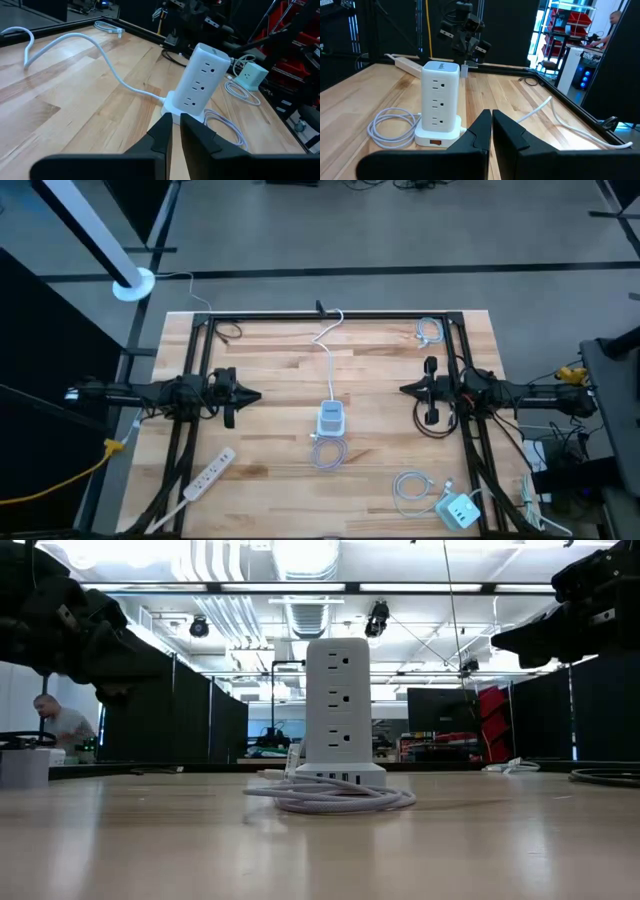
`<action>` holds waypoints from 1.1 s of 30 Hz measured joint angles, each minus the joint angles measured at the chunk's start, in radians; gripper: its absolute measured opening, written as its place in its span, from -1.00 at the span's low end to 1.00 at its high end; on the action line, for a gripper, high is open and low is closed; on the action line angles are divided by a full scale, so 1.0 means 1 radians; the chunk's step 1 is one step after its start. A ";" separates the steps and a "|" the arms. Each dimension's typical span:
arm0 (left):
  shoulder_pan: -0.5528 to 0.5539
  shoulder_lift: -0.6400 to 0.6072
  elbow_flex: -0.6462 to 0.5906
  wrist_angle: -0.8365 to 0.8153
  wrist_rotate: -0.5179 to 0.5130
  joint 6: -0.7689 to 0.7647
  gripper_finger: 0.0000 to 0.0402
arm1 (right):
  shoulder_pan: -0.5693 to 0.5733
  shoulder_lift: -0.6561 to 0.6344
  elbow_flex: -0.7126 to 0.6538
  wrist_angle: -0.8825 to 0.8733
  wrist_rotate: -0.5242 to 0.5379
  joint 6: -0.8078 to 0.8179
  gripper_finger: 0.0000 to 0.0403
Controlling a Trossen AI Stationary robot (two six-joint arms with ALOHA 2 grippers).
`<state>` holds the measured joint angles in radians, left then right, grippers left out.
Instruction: Plug in charger cables
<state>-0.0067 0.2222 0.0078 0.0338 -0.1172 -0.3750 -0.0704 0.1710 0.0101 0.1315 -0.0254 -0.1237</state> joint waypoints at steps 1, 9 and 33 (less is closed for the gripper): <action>0.000 0.000 0.000 0.017 -0.029 0.018 -0.87 | 0.000 0.000 0.000 0.000 0.000 0.000 -1.00; 0.003 0.013 0.025 0.213 -0.084 0.066 -0.87 | 0.000 0.000 0.000 -0.001 0.000 0.000 -1.00; 0.040 0.750 0.901 -1.204 -0.061 0.328 -0.88 | 0.000 0.000 0.000 0.000 0.000 0.000 -1.00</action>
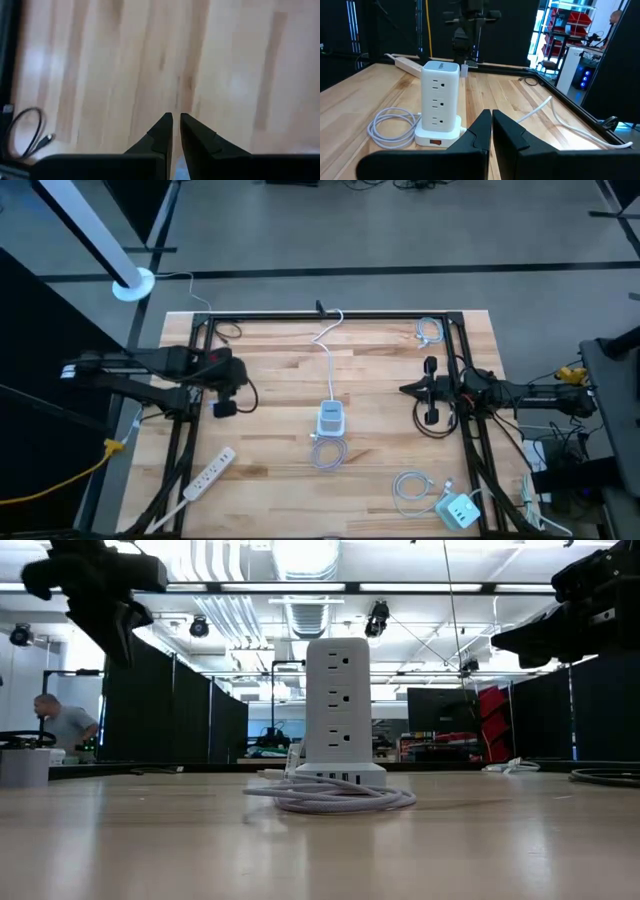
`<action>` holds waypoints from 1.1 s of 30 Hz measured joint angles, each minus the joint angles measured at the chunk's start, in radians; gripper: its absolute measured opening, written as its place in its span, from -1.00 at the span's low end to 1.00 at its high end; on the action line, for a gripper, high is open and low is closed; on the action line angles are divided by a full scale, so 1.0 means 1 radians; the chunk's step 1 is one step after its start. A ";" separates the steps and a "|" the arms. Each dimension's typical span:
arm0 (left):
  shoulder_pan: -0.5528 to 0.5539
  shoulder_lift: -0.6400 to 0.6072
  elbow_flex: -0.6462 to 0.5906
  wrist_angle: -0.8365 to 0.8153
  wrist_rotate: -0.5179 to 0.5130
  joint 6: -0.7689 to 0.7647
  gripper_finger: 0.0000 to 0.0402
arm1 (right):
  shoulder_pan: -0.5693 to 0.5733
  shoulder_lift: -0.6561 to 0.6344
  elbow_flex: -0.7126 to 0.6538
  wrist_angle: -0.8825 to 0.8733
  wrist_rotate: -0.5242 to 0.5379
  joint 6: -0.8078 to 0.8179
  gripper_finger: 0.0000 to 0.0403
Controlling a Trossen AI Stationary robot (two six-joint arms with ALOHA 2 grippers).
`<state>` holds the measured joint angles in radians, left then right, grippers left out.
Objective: Plug in charger cables
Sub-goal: Insert the right black charger cable into the top white outlet extension
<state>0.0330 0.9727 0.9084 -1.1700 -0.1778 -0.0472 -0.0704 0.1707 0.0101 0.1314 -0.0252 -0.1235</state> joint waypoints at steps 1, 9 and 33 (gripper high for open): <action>0.000 0.003 -0.001 -0.008 0.006 0.021 -0.88 | 0.000 0.000 0.000 0.000 0.000 0.000 -1.00; 0.000 0.030 -0.002 0.028 0.006 0.005 -0.88 | 0.000 0.000 0.000 0.000 0.000 0.000 -1.00; 0.024 -0.064 -0.013 0.025 -0.049 -0.141 -0.88 | 0.000 0.000 0.000 0.000 0.000 0.000 -1.00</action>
<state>0.0572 0.9088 0.8951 -1.1454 -0.2273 -0.1881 -0.0703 0.1710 0.0101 0.1318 -0.0251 -0.1234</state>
